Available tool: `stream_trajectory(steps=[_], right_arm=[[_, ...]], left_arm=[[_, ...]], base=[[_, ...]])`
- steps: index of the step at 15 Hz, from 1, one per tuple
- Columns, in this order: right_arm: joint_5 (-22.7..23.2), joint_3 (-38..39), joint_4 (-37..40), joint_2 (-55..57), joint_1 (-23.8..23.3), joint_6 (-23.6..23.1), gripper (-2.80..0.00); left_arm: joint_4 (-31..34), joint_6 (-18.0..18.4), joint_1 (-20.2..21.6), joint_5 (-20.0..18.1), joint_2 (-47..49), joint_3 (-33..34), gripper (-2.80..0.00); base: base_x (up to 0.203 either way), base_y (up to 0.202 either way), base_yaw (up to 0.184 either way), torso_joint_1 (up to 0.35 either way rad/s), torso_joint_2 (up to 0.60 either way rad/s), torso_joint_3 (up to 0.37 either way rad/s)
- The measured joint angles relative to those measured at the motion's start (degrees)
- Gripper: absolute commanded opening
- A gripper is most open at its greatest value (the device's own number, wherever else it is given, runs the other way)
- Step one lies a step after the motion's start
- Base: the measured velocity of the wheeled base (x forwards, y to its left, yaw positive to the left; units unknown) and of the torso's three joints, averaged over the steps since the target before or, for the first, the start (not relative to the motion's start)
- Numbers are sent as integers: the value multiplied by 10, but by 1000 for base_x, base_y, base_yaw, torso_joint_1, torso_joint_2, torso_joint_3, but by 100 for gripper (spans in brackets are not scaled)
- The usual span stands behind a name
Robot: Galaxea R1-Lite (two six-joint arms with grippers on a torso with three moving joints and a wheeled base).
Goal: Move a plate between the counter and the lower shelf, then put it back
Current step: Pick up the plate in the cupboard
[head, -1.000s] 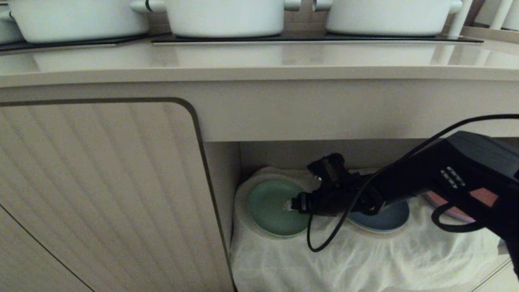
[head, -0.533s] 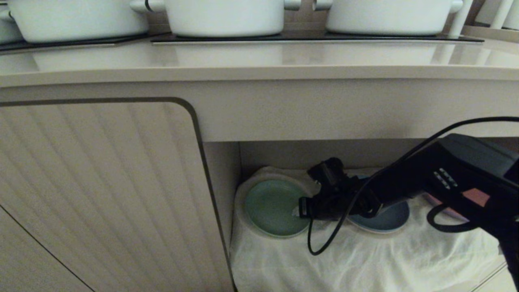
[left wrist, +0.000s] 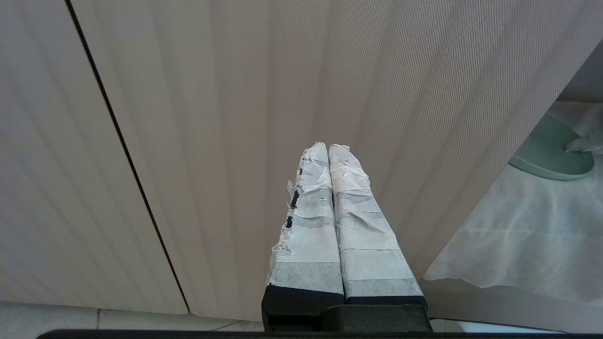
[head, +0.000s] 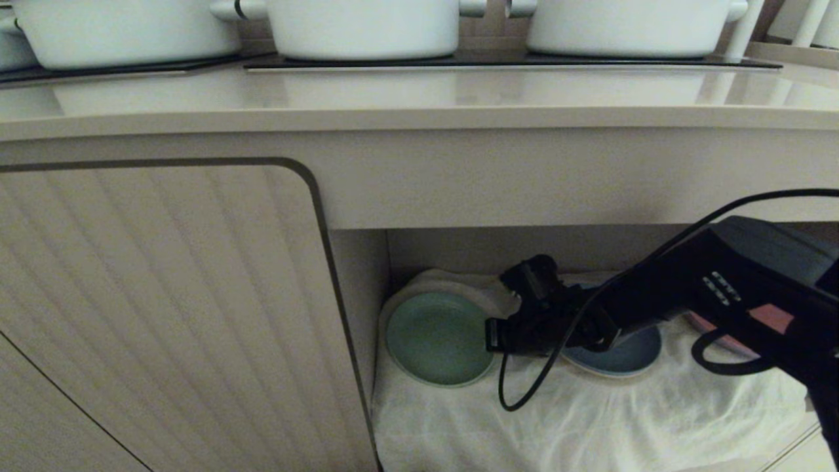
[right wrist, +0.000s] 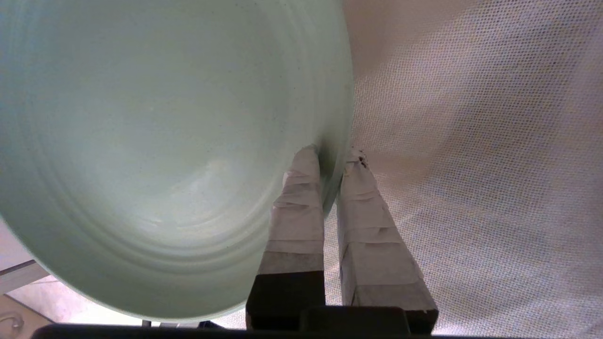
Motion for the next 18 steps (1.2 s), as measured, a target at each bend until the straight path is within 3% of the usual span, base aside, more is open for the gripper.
stream_trajectory(steps=[18], right_arm=[[-1,57,4,-61,-3,-2,-280]], left_arm=[[0,0,0,0,0,0,-280]], base=[[0,0,0,0,0,0]])
